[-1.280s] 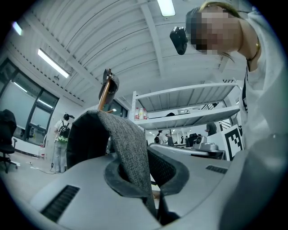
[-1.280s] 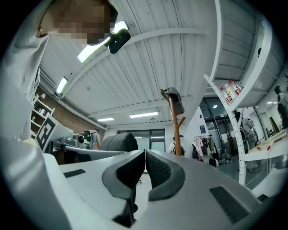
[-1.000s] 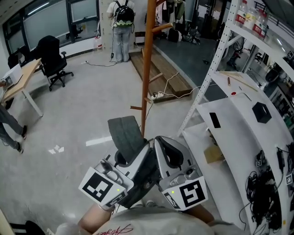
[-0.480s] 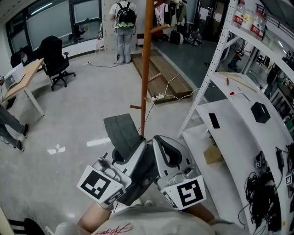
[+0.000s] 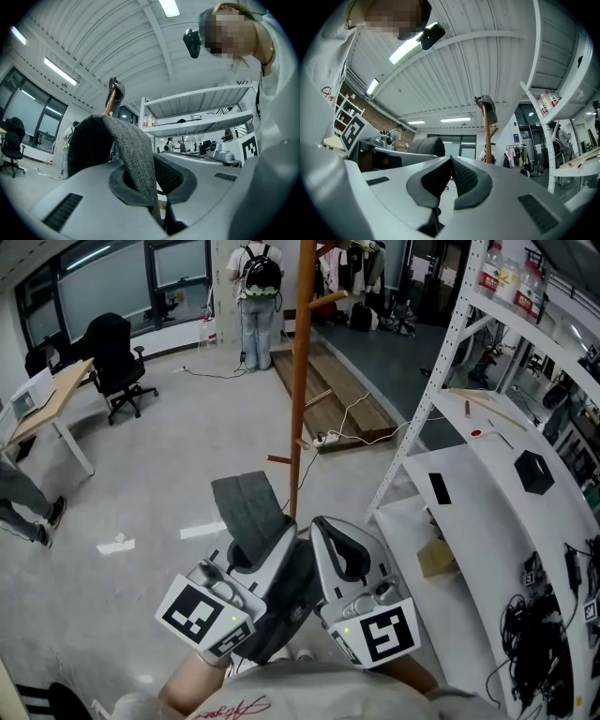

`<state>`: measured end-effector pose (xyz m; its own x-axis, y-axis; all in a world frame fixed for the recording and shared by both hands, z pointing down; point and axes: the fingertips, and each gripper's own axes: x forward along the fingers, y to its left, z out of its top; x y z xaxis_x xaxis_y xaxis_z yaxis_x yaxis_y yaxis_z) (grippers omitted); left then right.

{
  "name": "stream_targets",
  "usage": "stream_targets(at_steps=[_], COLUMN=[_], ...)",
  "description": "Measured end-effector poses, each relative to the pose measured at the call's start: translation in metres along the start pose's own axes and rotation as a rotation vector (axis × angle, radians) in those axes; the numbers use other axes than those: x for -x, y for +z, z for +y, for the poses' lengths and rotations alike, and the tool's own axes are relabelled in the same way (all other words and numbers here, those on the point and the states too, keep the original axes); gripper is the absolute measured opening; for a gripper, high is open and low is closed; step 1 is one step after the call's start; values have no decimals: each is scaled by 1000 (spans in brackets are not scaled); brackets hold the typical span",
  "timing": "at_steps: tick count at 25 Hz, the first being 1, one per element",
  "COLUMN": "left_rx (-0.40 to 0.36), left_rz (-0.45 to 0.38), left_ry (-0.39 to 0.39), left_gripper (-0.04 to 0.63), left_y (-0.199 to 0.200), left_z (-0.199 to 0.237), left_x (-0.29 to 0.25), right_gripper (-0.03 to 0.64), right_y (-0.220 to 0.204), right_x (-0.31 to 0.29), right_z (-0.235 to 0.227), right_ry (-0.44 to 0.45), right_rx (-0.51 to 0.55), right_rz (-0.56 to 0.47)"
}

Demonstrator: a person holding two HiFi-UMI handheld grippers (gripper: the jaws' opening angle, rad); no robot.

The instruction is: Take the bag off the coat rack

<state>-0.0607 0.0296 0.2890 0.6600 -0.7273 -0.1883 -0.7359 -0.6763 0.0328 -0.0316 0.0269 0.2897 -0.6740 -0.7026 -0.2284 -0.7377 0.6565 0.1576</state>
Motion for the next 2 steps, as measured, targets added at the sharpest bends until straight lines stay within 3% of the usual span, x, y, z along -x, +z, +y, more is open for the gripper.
stream_targets(at_steps=[2], left_rx=[23], left_rz=[-4], left_ry=[-5], left_gripper=[35], left_y=[0], left_z=[1], left_x=[0], right_gripper=[18], right_y=[-1], right_x=[-1], right_z=[0], right_ry=[-1], right_rx=[-8], right_rz=[-1])
